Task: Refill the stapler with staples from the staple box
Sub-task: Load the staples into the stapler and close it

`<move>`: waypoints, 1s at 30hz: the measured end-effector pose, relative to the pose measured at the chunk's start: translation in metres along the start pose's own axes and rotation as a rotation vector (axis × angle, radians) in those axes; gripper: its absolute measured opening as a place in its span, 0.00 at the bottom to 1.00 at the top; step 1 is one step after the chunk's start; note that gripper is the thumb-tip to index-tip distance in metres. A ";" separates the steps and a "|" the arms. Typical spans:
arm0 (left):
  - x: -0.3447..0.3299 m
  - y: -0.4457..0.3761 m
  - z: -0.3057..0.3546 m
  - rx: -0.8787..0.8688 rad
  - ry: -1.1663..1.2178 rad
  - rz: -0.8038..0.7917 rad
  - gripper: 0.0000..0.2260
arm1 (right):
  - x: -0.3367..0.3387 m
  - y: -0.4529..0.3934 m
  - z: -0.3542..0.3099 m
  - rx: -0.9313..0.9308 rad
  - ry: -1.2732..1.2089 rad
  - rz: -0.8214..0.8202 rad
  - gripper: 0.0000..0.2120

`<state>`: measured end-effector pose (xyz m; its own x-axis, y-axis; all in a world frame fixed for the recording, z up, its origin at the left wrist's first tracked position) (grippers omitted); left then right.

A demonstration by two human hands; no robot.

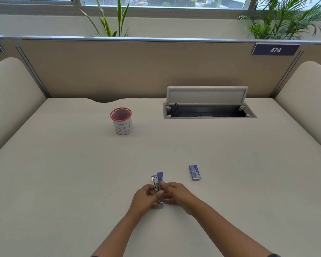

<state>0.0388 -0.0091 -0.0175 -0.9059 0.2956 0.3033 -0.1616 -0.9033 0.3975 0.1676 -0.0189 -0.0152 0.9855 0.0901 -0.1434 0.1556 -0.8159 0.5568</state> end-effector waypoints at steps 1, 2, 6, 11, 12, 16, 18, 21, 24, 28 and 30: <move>0.000 0.000 0.000 0.006 0.025 -0.005 0.07 | 0.001 -0.001 0.002 -0.008 -0.032 0.010 0.18; 0.000 0.001 0.000 0.012 0.039 -0.004 0.06 | 0.003 -0.002 0.003 -0.013 -0.068 0.030 0.18; 0.001 0.001 0.001 0.012 0.048 0.007 0.03 | 0.004 -0.001 0.006 0.012 -0.095 0.143 0.14; 0.000 0.001 0.001 0.008 0.040 0.011 0.03 | 0.002 0.001 0.005 0.063 -0.012 0.187 0.12; -0.001 0.001 0.000 0.009 0.039 0.014 0.03 | 0.002 0.001 0.006 0.069 -0.022 0.201 0.11; -0.001 0.001 -0.001 0.021 0.057 0.014 0.08 | 0.009 0.001 0.010 0.107 -0.090 0.315 0.07; -0.002 0.001 -0.001 0.024 0.066 0.008 0.10 | 0.009 0.004 0.011 0.132 -0.067 0.341 0.06; -0.002 0.002 0.001 0.005 0.057 -0.009 0.12 | 0.006 0.006 0.011 0.133 -0.082 0.363 0.07; -0.003 0.002 0.002 -0.012 0.046 -0.007 0.13 | 0.004 0.006 0.012 0.118 -0.077 0.371 0.09; -0.003 0.002 0.003 -0.025 0.045 -0.019 0.15 | 0.003 0.006 0.012 0.134 -0.031 0.357 0.11; -0.003 0.002 0.002 -0.018 0.058 -0.025 0.15 | 0.002 0.006 0.012 0.139 -0.009 0.346 0.11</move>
<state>0.0420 -0.0109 -0.0162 -0.9226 0.3000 0.2427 -0.1910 -0.9015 0.3883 0.1700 -0.0302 -0.0217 0.9776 -0.2091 0.0260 -0.1977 -0.8673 0.4569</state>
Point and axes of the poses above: each hand's wrist, its own y-axis away from the middle knuckle, its own x-axis out of the back of the hand, z = x × y, the point moved 6 cm from there along -y, towards the middle knuckle, and after that the axes turned 7 degrees about -y, right-handed, at the moved point
